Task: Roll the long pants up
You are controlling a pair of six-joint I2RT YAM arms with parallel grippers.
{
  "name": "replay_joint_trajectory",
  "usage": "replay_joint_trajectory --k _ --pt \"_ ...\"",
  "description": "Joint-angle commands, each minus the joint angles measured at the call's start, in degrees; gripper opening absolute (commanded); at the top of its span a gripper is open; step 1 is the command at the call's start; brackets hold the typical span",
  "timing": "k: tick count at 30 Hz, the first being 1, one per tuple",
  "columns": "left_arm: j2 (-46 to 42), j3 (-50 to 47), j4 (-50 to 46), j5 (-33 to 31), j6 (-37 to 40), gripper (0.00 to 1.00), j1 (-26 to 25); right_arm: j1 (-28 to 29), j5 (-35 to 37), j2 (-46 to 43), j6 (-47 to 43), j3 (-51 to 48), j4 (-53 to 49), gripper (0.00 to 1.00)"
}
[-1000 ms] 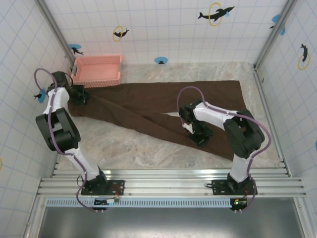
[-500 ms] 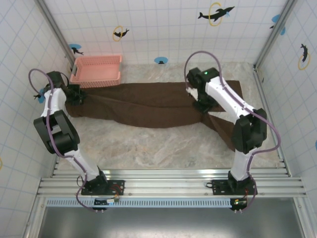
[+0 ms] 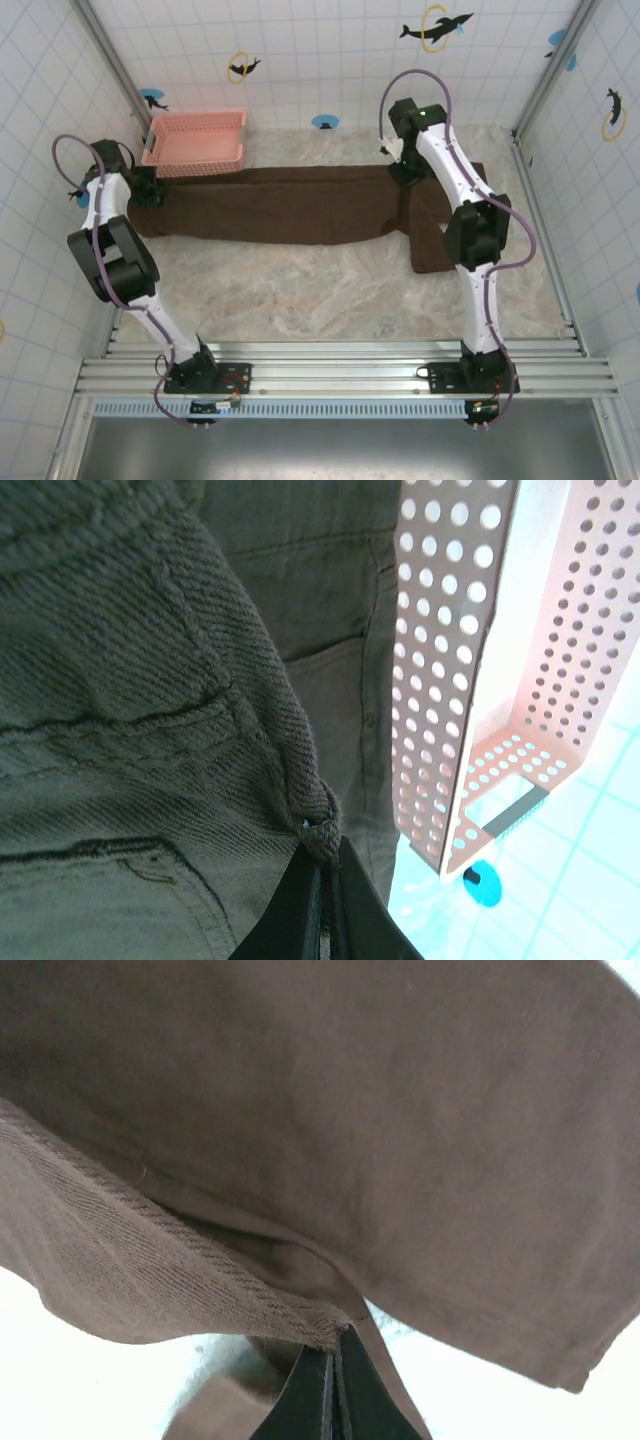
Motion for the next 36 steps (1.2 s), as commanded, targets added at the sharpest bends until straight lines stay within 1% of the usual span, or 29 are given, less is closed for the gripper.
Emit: replay_joint_trajectory --k 1,5,9,15,19,23,24,25,26,28,30,31,32,34,35,36 --pt "2.15 2.53 2.72 -3.58 -1.37 0.0 0.15 -1.2 -2.99 2.3 -0.82 4.71 1.51 0.0" --pt "5.44 4.55 3.46 -3.91 -2.05 0.0 -0.11 -1.32 -3.75 4.73 -1.06 6.9 3.72 0.0" --pt "9.38 6.63 7.22 -3.9 -4.58 0.0 -1.31 -1.35 -4.11 7.5 -0.8 9.92 5.69 0.0" --pt "16.59 14.71 7.87 -5.0 -5.41 0.0 -3.59 -1.36 -3.68 12.19 0.58 16.18 8.62 0.0" --pt "20.65 17.52 11.21 -5.02 -7.19 0.0 -5.33 -1.27 -4.16 13.63 2.05 16.81 13.2 0.0" --pt "23.38 19.81 11.52 -5.54 -7.23 0.0 -6.05 -0.98 -3.88 15.55 3.62 18.09 16.89 0.0" --pt "23.41 19.83 12.26 -5.71 -7.22 0.0 -6.16 -0.98 -3.91 16.23 4.19 18.79 17.43 0.07" --pt "25.24 19.83 13.09 -5.73 -7.23 0.0 -6.14 -1.02 -3.55 16.82 4.9 19.58 17.92 0.19" --pt "25.9 19.83 13.94 -5.75 -7.43 0.0 -6.14 -0.96 -3.0 17.23 5.67 20.09 18.23 0.27" --pt "26.61 20.07 15.96 -6.05 -7.3 0.13 -6.14 -1.16 -2.03 17.22 7.06 20.49 19.94 0.45" --pt "26.84 20.51 17.46 -6.42 -6.52 0.22 -6.14 -1.32 -0.17 16.46 7.74 20.49 21.84 0.55" --pt "26.92 20.85 18.14 -6.34 -5.83 0.3 -6.16 -1.44 1.09 15.76 7.8 20.49 22.88 0.58" --pt "26.76 21.05 18.49 -6.41 -5.22 0.33 -6.14 -1.6 2.37 15.0 7.83 20.46 23.46 0.61" --pt "25.9 21.0 19.77 -6.71 -3.59 0.42 -6.09 -2.14 3.19 13.02 6.81 20.49 23.11 0.61" --pt "25.38 20.89 20.51 -6.77 -2.77 0.5 -6.05 -2.26 4.38 12.23 6.01 20.56 21.91 0.61" --pt "24.89 21.01 21.0 -6.56 -1.85 0.72 -6.05 -2.57 4.71 11.23 4.98 20.49 19.61 0.61"
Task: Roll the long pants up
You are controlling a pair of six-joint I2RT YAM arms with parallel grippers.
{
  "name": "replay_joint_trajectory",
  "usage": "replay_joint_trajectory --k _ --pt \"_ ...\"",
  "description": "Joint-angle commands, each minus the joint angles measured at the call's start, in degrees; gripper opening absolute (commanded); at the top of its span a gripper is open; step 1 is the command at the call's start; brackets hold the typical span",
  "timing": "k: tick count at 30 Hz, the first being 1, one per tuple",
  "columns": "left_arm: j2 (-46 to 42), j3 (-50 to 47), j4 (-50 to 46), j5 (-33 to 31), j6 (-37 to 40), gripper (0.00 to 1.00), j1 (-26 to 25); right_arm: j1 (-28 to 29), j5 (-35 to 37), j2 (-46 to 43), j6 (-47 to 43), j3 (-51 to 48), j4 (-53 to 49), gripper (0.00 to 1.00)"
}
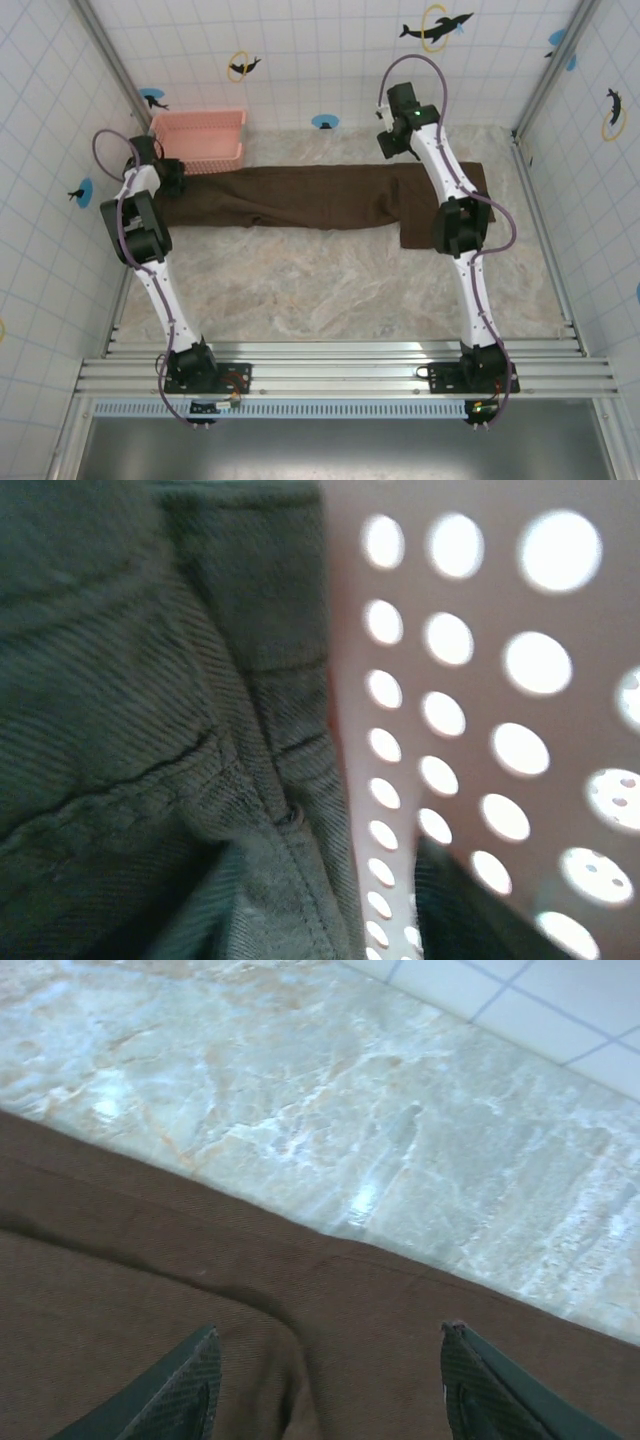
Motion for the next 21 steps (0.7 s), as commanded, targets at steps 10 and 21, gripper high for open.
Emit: replay_joint_trajectory --k 10,21 --pt "-17.31 -8.84 2.68 -2.95 20.25 0.97 -0.59 5.71 4.92 -25.55 3.02 -38.04 -9.06 0.61" --pt "-28.48 -23.32 -6.89 -5.95 34.55 0.97 -3.38 10.55 1.98 -31.68 8.79 -58.62 -4.92 0.59"
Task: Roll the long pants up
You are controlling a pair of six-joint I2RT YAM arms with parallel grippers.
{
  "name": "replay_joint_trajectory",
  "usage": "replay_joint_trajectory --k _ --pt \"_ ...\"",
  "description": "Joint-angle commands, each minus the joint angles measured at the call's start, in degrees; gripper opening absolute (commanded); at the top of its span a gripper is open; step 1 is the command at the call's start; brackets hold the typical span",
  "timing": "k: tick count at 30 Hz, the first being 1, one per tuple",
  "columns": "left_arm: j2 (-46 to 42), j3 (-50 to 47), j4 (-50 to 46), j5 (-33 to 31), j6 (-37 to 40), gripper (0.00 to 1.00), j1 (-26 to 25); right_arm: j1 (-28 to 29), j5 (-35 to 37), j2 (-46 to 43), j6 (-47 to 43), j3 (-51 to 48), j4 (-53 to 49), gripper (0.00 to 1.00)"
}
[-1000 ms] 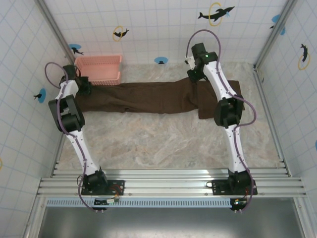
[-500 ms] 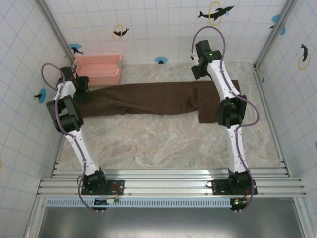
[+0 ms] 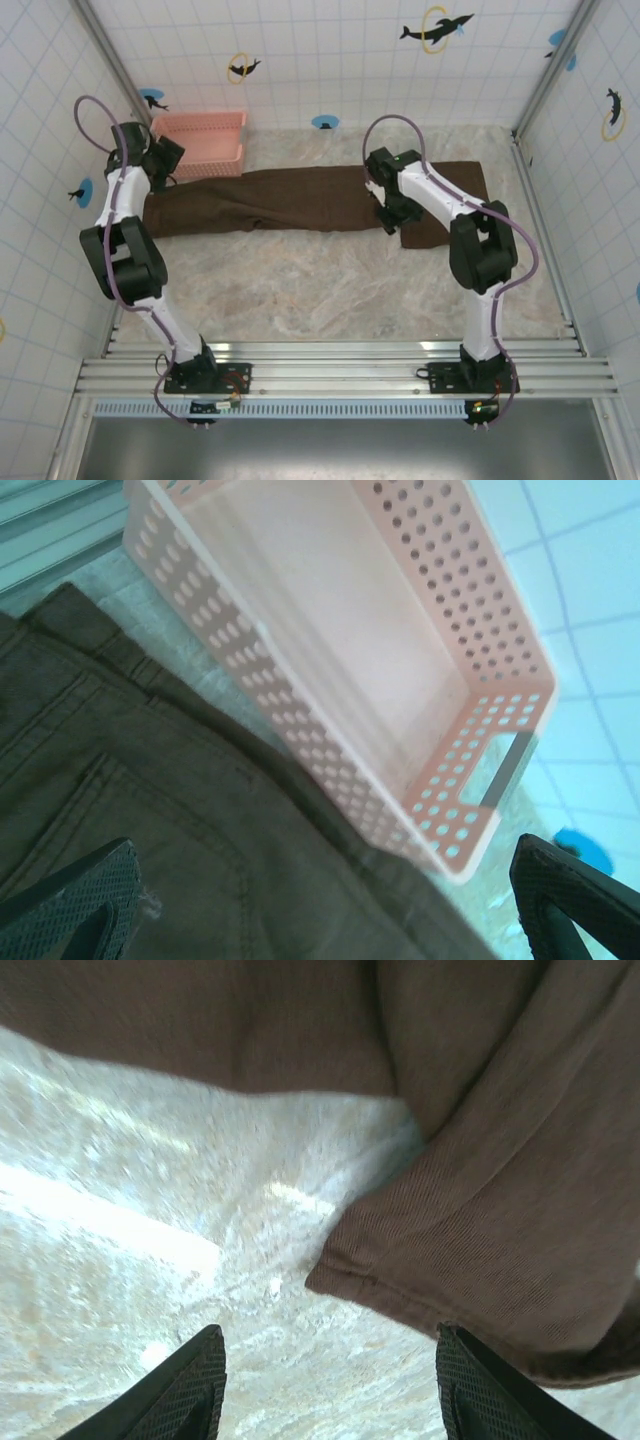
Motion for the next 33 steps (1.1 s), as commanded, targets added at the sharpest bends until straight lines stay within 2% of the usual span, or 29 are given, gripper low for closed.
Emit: replay_joint_trajectory --k 1,5,8,13,16,19,23,26,27,33 --pt "0.16 -5.21 -4.1 -1.6 5.47 0.97 -1.47 -0.81 -0.65 -1.78 2.56 -3.42 2.46 0.59" --pt "0.01 -8.69 -3.45 -2.11 5.63 0.97 -2.13 -2.31 -2.43 -0.1 3.11 -5.97 4.21 0.57" --pt "0.19 -8.14 -5.85 -4.06 8.46 0.97 -2.96 -2.38 -3.64 1.3 3.04 -6.47 4.82 0.56" --pt "-0.13 -8.47 -8.69 -5.96 10.84 0.97 -3.37 -2.52 -2.59 2.9 2.87 -8.87 7.2 0.55" --pt "-0.37 -8.86 -9.82 -6.33 11.03 0.97 -3.4 -3.17 -3.12 4.32 2.67 -8.68 6.97 0.49" --pt "-0.13 -8.68 -10.9 -6.61 11.47 0.97 -3.43 -3.53 -0.8 5.07 3.44 -9.13 6.71 0.48" --pt "0.24 -8.44 -11.9 -6.68 11.96 0.97 -3.42 -4.29 1.71 5.97 3.56 -9.74 7.04 0.38" --pt "0.54 -8.43 -12.23 -6.81 12.21 0.97 -3.37 -5.21 3.16 6.49 4.03 -8.91 6.79 0.18" --pt "0.61 -8.37 -12.38 -6.81 12.22 0.97 -3.37 -5.46 3.89 6.13 4.16 -8.68 6.66 0.14" --pt "0.5 -7.85 -13.05 -7.36 11.69 0.97 -3.37 -6.69 13.04 -1.83 4.07 -5.38 4.44 0.0"
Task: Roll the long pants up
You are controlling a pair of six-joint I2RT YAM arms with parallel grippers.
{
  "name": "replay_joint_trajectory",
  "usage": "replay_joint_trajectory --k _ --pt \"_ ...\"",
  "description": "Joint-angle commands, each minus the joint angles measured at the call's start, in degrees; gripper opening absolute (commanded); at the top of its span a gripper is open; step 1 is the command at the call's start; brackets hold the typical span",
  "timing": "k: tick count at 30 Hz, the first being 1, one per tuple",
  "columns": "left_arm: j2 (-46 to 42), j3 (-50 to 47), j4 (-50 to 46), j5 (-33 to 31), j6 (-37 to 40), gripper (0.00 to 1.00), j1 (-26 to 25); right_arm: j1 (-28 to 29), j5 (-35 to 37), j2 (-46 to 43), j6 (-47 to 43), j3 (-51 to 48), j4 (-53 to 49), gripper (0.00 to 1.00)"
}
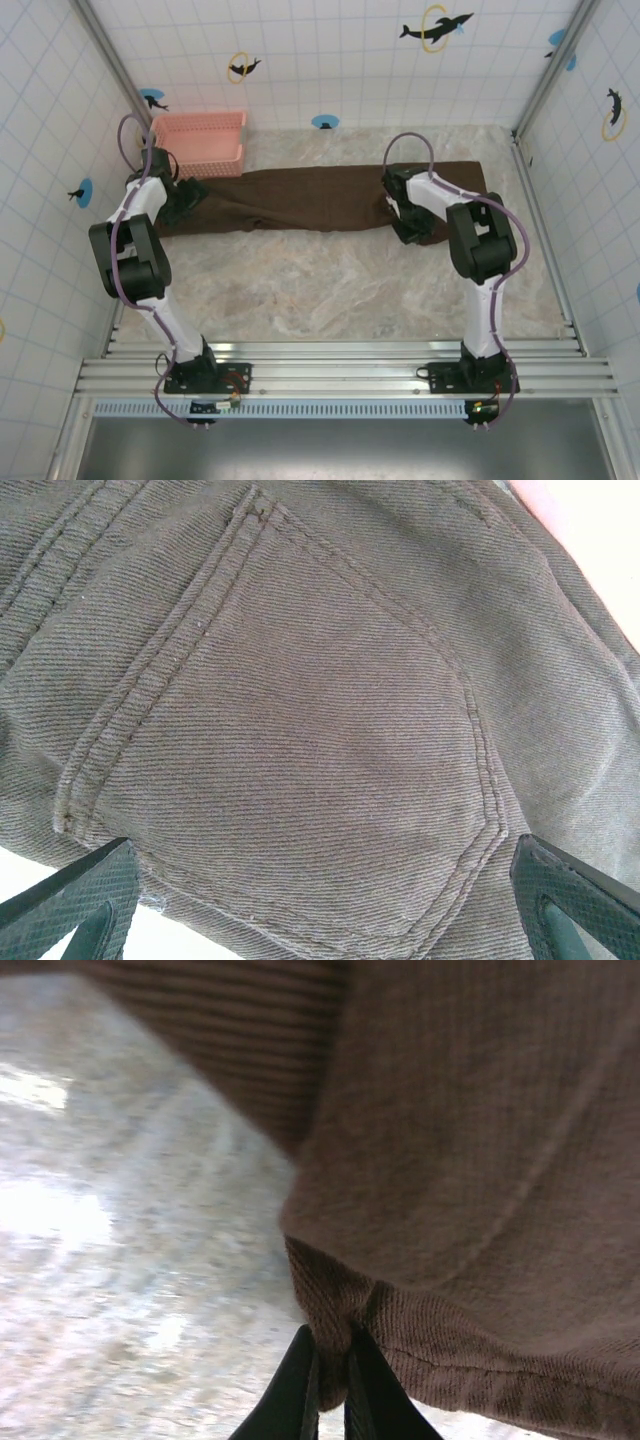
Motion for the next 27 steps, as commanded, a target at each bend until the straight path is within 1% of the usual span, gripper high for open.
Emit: replay_joint_trajectory --k 1,4,7,10,20,23,27 --pt "0.28 0.98 -2.24 -1.5 0.67 0.97 -0.13 -1.68 8.11 -6.51 0.39 4.16 -2.81 0.0" --pt "0.1 1.37 -2.72 -1.76 0.91 0.97 -0.13 -4.22 10.68 -8.79 0.5 9.65 -3.89 0.0" --pt "0.14 1.45 -3.44 -1.79 1.21 0.97 -0.17 -6.09 12.9 -7.8 -0.22 16.25 -4.07 0.0" --pt "-0.05 0.99 -3.67 -1.76 1.0 0.97 -0.13 -8.06 14.09 -3.58 -0.51 23.4 -4.56 0.0" --pt "-2.45 0.82 -6.51 -2.92 0.62 0.97 -0.15 -14.86 14.37 16.32 1.58 52.06 -9.04 0.0" --pt "-3.66 -0.23 -6.92 -3.3 0.08 0.97 -0.22 -16.47 15.0 20.24 1.6 58.48 -9.61 0.0" --pt "-5.49 -1.75 -7.42 -4.03 -0.55 0.97 -0.13 -18.57 15.31 23.64 2.31 63.64 -9.36 0.0"
